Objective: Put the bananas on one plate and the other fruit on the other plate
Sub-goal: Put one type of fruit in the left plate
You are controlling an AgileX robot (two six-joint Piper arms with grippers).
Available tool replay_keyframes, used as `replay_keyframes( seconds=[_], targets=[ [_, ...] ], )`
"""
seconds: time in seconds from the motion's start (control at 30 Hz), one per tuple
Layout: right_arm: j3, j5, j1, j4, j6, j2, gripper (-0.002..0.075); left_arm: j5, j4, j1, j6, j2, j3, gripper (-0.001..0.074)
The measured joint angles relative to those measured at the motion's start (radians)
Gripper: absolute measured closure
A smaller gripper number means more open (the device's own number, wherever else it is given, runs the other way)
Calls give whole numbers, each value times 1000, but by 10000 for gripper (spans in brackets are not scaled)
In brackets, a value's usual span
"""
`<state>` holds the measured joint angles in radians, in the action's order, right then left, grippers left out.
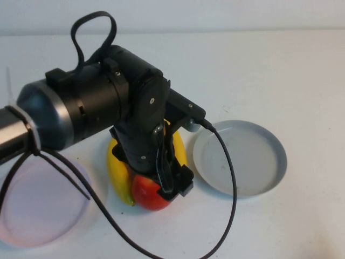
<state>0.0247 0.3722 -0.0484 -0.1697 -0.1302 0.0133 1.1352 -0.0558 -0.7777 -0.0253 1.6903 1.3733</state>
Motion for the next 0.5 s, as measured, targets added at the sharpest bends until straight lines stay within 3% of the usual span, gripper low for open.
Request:
replay_keyframes(
  seconds=[0.17,0.5],
  targets=[
    [0,0,0,0,0,0,743,-8,-11,0,4,49,0,75],
    [0,0,0,0,0,0,743,-54,-80,0,38,89,0,76]
  ],
)
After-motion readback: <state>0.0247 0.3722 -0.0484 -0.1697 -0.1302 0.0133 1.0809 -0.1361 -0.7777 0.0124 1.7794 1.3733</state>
